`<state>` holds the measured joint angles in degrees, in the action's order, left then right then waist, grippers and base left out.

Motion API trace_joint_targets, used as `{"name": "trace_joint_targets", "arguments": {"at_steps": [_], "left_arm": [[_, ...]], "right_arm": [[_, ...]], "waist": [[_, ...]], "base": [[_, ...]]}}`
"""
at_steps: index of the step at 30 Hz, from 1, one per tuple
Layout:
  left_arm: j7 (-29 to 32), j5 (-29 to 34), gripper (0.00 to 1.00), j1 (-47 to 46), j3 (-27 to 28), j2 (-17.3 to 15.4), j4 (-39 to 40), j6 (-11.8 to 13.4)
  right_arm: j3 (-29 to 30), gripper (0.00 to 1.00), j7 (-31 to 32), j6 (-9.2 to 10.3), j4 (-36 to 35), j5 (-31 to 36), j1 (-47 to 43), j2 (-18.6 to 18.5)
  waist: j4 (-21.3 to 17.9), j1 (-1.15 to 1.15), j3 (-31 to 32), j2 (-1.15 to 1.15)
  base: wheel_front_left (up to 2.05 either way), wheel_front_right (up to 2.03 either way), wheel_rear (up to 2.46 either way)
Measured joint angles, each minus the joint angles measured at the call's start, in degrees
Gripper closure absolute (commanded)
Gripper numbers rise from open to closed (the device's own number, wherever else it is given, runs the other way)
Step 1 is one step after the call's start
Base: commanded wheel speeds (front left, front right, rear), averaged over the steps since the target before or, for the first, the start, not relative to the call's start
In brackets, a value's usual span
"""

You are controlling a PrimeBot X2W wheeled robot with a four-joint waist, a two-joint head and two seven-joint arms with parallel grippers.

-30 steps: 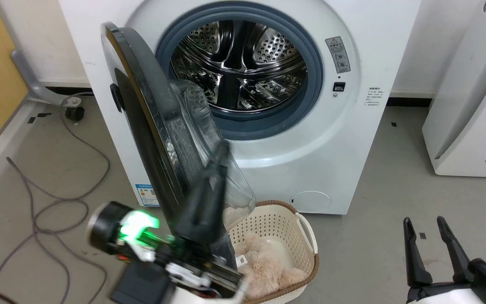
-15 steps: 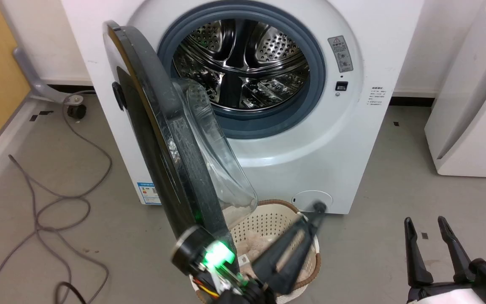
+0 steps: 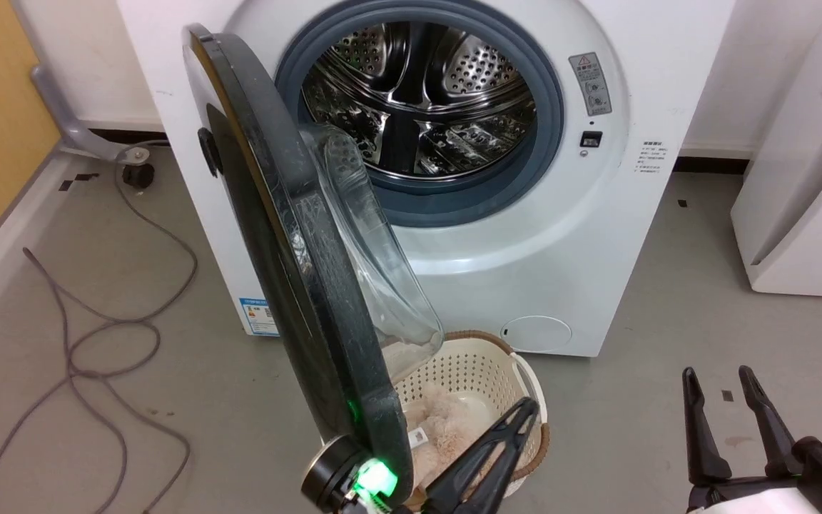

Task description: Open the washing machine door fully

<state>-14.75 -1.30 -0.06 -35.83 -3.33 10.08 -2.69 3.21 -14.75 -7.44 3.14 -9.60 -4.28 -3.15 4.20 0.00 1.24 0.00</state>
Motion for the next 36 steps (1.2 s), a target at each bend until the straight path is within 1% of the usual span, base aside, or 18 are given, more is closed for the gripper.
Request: {"name": "trace_joint_targets", "arguments": {"at_steps": [3, 8, 13, 25, 36], "left_arm": [[0.00, -0.51, 1.00, 1.29, 1.08, -0.21, -1.37, 0.86], [0.00, -1.78, 1.00, 2.39, 4.43, -0.56, -4.24, 2.56], [0.01, -2.45, 1.00, 2.44, 7.82, -0.57, -6.72, 3.54], [-0.01, -2.44, 1.00, 3.50, 10.82, 0.21, -7.61, 3.18], [-0.01, -2.41, 1.00, 6.13, 13.16, 0.23, -6.38, 3.53]], "right_arm": [[0.05, 0.00, 0.00, 0.00, 0.13, 0.00, 0.02, 0.00], [-0.11, 0.00, 0.01, 0.00, 0.51, -0.04, 0.06, 0.00], [-0.38, 0.00, 0.01, 0.00, 0.96, -0.16, 0.18, 0.00], [-0.33, 0.00, 0.01, 0.00, 1.33, -0.62, 0.18, 0.01], [-0.77, 0.00, 0.00, 0.00, 1.41, -1.07, 0.17, 0.05]], "waist": [[0.19, 0.00, -0.22, 0.00], [0.55, 0.00, -0.65, 0.00], [1.07, 0.00, -0.97, 0.00], [4.49, 0.00, -0.97, 0.00], [10.30, 0.00, -0.72, 0.00]], "base": [[0.00, 0.00, 0.00], [0.00, 0.00, 0.00], [0.00, 0.00, 0.00], [0.00, 0.00, 0.00], [0.00, 0.00, 0.00]]}}
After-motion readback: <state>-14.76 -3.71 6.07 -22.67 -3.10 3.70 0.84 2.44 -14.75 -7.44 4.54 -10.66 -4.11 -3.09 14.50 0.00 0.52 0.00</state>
